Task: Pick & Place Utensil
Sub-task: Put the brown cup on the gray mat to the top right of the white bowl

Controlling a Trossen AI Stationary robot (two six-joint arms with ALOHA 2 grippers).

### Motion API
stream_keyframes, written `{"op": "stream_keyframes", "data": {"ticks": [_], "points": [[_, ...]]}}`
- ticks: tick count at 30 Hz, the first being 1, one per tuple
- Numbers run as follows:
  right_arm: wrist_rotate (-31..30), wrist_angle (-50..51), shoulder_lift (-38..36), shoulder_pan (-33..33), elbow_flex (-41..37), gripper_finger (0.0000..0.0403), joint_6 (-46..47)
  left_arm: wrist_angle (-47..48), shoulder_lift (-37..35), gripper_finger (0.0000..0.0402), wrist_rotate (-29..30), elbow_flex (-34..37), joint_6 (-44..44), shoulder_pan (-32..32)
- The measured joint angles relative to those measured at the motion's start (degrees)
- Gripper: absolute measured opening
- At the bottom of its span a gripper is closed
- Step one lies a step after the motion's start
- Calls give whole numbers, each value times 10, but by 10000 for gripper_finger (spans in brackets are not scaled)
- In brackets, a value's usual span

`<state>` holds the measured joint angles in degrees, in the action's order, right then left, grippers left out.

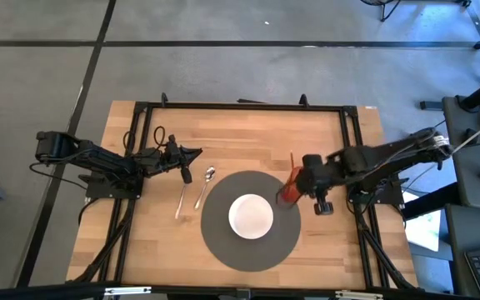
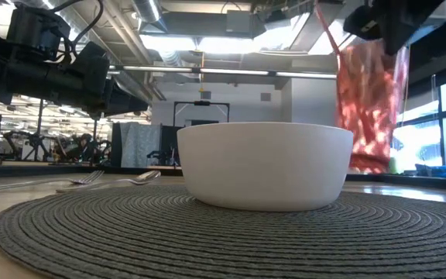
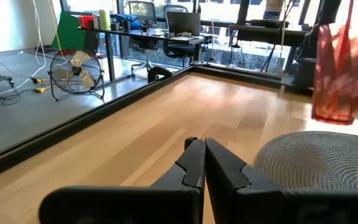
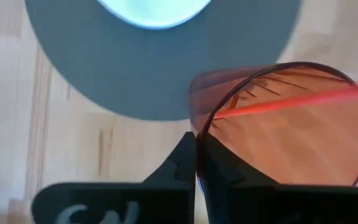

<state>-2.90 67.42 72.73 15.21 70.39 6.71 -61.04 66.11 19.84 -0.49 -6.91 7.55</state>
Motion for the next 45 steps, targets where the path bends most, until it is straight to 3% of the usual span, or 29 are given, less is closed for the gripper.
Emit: {"op": "stream_keyframes", "data": {"ticks": [10, 25, 45], "points": [[17, -27, 91, 39, 3, 14, -24, 0, 0, 6, 0, 0, -3, 0], [-3, -39, 82, 42, 39, 12, -30, 0, 0, 6, 0, 0, -4, 0], [6, -58, 93, 42, 29, 12, -28, 0, 0, 6, 0, 0, -4, 0]]}}
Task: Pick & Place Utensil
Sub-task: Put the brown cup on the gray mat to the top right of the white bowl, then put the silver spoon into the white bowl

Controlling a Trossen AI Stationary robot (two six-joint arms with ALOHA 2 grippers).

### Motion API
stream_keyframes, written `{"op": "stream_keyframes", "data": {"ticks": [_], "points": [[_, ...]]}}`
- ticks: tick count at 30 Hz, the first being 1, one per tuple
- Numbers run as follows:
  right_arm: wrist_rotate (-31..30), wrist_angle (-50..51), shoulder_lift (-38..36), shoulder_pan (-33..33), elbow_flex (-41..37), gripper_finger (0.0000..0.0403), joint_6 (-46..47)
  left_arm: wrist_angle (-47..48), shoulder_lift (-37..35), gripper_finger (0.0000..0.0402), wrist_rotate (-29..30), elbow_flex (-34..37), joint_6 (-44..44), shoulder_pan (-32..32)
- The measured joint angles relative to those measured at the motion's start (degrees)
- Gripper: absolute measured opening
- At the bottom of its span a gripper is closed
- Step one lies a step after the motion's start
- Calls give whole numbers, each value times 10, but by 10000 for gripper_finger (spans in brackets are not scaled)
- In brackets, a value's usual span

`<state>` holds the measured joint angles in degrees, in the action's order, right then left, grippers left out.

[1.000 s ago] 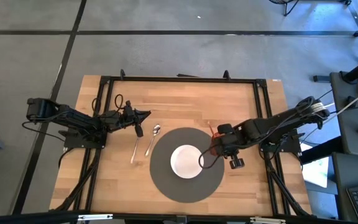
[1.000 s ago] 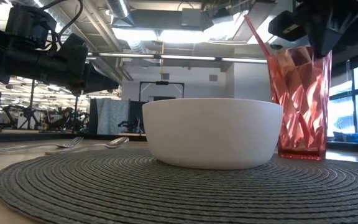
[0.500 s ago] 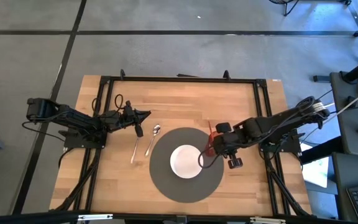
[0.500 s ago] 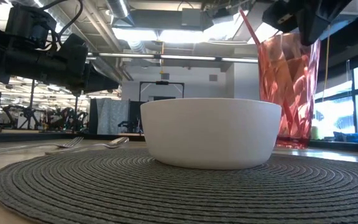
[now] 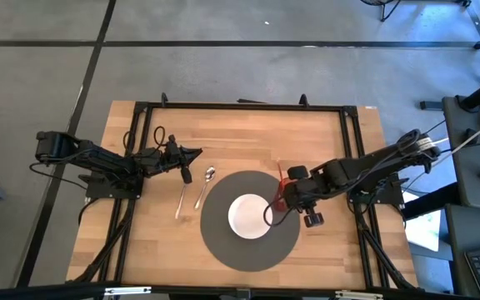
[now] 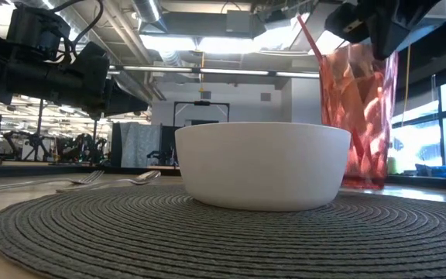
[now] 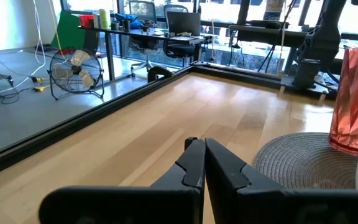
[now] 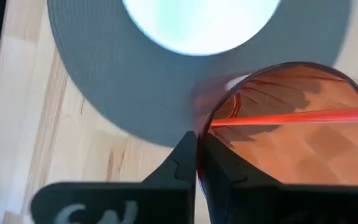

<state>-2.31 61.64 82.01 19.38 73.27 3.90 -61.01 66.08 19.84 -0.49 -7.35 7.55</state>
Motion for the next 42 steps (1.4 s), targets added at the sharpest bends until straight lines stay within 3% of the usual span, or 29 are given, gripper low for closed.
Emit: {"op": "stream_keyframes", "data": {"ticks": [8, 20, 28, 32, 36, 42], "points": [[9, -5, 23, 0, -7, 18, -18, 0, 0, 6, 0, 0, 0, 0], [-23, -1, 19, -1, 12, 125, -24, 0, 0, 6, 0, 0, 0, 0], [-27, -13, -2, -4, 55, 145, -75, 0, 0, 6, -5, 0, 0, 0], [-31, -51, -49, -14, 55, 137, -104, 0, 0, 6, -5, 0, 0, 0], [-26, -159, -138, -32, 25, 120, -122, 0, 0, 6, -16, 0, -4, 0], [-26, -405, -328, -75, -145, 83, -142, 0, 0, 6, -18, 0, -5, 0]]}}
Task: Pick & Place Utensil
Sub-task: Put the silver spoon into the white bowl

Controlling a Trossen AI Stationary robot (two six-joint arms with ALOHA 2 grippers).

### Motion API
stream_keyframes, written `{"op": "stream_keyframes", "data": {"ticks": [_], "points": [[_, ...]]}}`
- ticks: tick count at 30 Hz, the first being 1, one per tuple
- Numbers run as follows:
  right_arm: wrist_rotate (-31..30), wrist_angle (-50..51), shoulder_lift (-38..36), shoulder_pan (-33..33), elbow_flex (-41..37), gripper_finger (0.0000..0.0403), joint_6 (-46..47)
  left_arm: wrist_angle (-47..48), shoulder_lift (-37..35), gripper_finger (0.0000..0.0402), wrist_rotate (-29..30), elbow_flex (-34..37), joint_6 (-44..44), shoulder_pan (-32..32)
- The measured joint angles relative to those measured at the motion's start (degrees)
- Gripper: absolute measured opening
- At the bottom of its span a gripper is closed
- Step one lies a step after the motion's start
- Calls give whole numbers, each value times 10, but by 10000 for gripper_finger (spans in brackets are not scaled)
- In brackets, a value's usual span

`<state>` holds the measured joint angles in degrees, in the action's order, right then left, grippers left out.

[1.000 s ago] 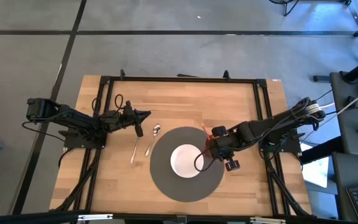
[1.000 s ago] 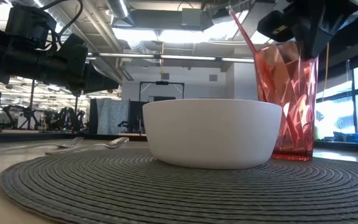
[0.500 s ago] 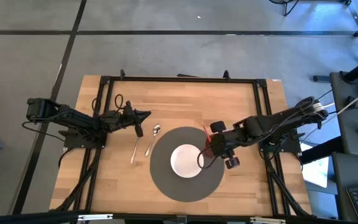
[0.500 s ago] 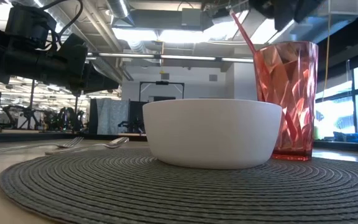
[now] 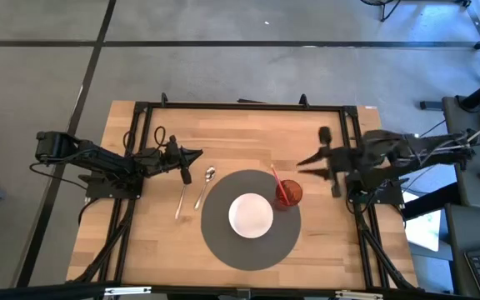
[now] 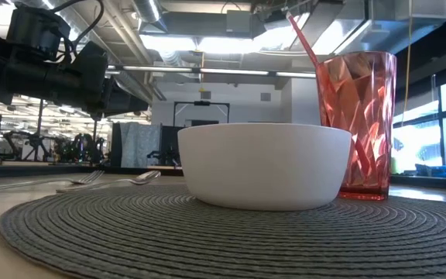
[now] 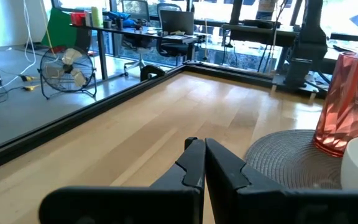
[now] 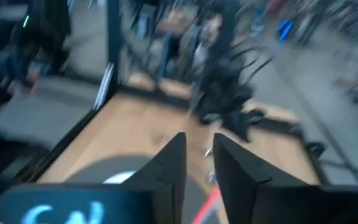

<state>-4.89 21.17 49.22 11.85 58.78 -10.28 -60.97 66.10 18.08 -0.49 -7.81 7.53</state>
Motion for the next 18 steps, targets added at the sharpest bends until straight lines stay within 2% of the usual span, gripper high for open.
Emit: {"op": "stream_keyframes", "data": {"ticks": [3, 7, 10, 14, 18], "points": [[11, -110, -94, -33, -122, 58, 14, 0, 0, 6, 0, 0, 0, 0], [76, -260, -192, -75, -277, 13, 41, 0, 0, 6, 0, 0, 0, 0], [111, -337, -251, -99, -374, 8, 45, 0, 0, 6, -1, 0, -9, 0], [110, -392, -317, -130, -467, 13, 42, 13, 0, 6, -56, 0, -46, 0], [110, -415, -356, -142, -511, 4, 42, 25, 0, 6, -100, -7, -105, -9]]}}
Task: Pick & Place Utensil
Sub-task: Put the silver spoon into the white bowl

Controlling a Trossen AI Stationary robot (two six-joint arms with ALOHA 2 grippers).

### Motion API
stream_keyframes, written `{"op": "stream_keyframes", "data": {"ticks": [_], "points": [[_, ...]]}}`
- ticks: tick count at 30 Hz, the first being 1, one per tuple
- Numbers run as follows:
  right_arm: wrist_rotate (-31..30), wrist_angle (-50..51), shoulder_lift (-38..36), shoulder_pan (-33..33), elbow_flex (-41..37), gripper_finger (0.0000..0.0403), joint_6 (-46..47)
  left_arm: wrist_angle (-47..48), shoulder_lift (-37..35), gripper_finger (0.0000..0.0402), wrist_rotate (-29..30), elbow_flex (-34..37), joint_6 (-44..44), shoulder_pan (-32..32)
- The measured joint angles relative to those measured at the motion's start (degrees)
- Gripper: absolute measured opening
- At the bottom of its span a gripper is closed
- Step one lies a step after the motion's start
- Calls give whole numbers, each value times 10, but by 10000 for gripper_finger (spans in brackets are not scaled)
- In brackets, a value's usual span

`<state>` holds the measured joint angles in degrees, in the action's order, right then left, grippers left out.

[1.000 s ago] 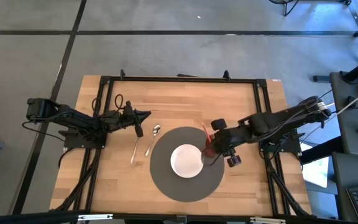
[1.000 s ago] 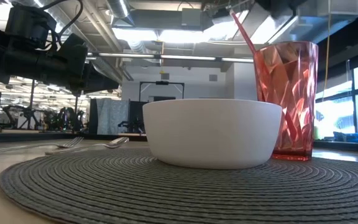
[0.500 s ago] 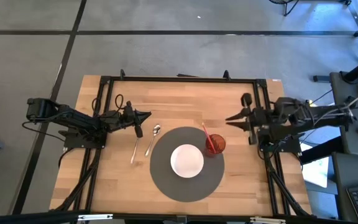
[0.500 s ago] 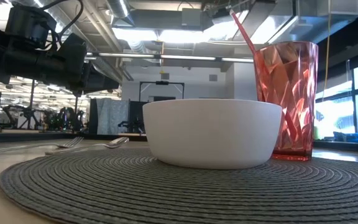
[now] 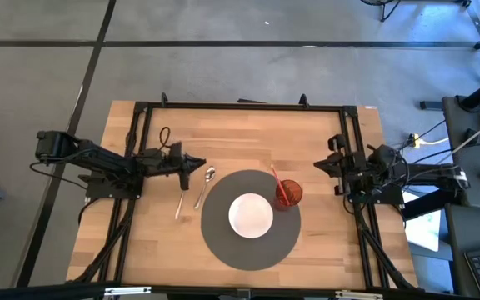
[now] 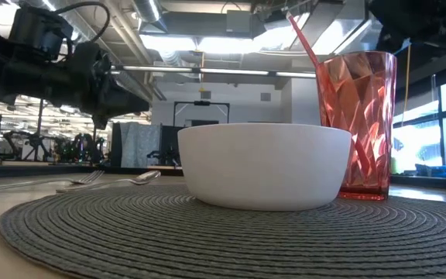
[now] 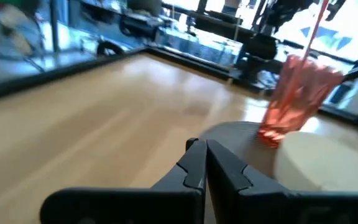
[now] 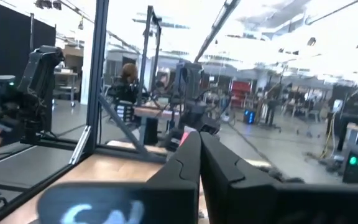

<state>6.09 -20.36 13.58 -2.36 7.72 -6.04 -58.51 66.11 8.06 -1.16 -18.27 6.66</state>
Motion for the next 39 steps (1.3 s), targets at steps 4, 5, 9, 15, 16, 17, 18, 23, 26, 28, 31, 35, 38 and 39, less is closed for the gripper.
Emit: {"op": "stream_keyframes", "data": {"ticks": [4, 5, 9, 15, 16, 17, 18, 23, 26, 28, 31, 35, 38, 39], "points": [[-10, 4, -20, -1, -14, 13, -2, 126, 0, 2, -33, -64, -11, -54], [-13, 8, -23, -1, -14, 16, 1, 191, 0, 2, -18, -90, -15, -73], [-13, 21, -33, -1, -12, 20, 11, 507, 3, 3, 134, -220, -96, -149], [-14, 50, -32, -1, -12, 21, 26, 744, 46, 11, 219, -354, -220, -216], [-14, 50, -33, -1, -12, 21, 27, 760, 57, 14, 215, -365, -223, -222], [-13, 49, -33, -1, -12, 21, 28, 773, 68, 19, 209, -373, -232, -226], [-13, 49, -32, -1, -12, 21, 28, 785, 82, 24, 203, -380, -245, -228], [-14, 43, -32, -1, -12, 21, 31, 805, 159, 61, 121, -399, -297, -199], [-13, 44, -32, -1, -12, 21, 31, 810, 201, 84, 69, -414, -301, -169], [-13, 44, -32, -1, -12, 21, 32, 824, 224, 97, 51, -425, -301, -150], [-14, 49, -32, -1, -12, 21, 31, 829, 248, 108, 45, -438, -294, -129], [-13, 52, -32, -1, -12, 21, 31, 828, 269, 111, 36, -441, -291, -107], [-13, 52, -32, -1, -12, 21, 30, 830, 278, 106, 33, -443, -290, -101], [-13, 52, -32, -1, -12, 21, 30, 831, 282, 103, 31, -443, -290, -100]]}}
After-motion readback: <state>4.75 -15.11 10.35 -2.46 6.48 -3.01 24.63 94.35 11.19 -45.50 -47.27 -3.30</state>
